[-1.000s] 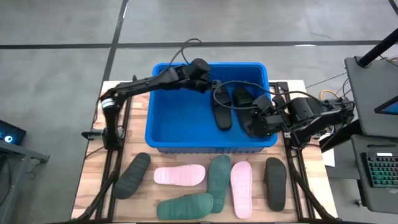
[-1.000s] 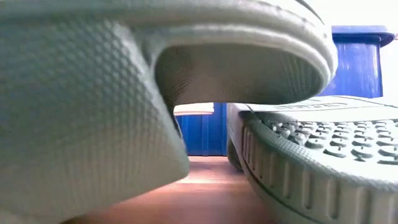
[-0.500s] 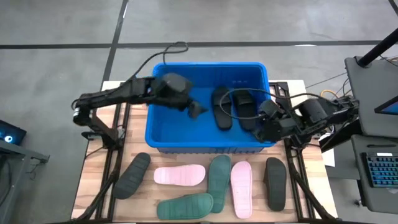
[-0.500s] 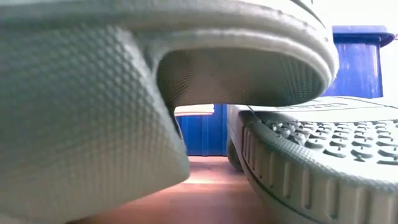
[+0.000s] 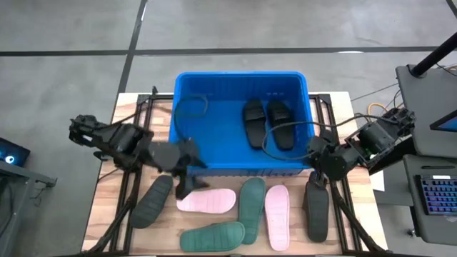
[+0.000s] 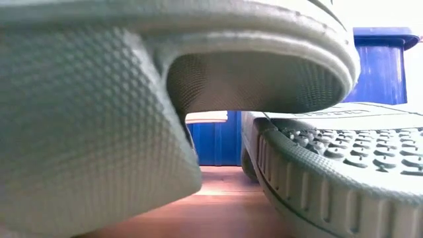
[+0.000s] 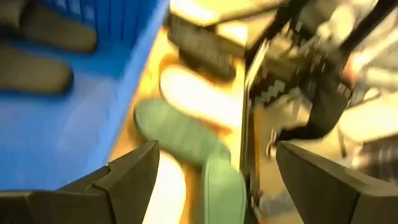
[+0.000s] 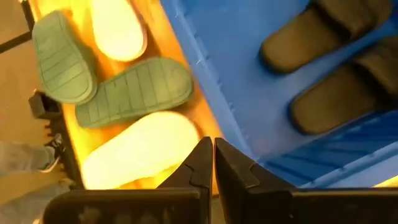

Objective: Pick and place slides into bin
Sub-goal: Put the right green slide into the bin

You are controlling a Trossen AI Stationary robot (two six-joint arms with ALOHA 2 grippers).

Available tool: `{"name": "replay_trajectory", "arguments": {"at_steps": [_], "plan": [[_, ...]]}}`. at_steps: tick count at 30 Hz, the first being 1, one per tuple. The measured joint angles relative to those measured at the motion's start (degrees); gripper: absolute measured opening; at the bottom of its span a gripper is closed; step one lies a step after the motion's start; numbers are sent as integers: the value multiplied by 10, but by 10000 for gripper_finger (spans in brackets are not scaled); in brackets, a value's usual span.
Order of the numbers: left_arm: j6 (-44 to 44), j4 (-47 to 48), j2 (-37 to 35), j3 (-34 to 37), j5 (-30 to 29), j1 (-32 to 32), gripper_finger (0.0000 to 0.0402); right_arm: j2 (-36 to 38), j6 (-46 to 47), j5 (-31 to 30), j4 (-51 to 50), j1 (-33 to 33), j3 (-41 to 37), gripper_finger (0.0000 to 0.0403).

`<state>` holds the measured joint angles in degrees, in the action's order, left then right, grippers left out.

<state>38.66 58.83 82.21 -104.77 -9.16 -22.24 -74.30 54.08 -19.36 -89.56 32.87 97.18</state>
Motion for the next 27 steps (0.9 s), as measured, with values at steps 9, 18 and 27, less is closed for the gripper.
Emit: {"name": "replay_trajectory", "arguments": {"at_steps": [9, 18, 27], "plan": [[60, 145, 7, 4, -14, -102, 306, -43, 33, 126, 0, 30, -3, 9], [75, 159, -18, 35, -33, -182, 306, -69, 230, 162, -3, 59, -3, 9], [105, 155, -64, 147, -39, -240, 306, -120, 478, 162, -1, 160, -3, 9]]}}
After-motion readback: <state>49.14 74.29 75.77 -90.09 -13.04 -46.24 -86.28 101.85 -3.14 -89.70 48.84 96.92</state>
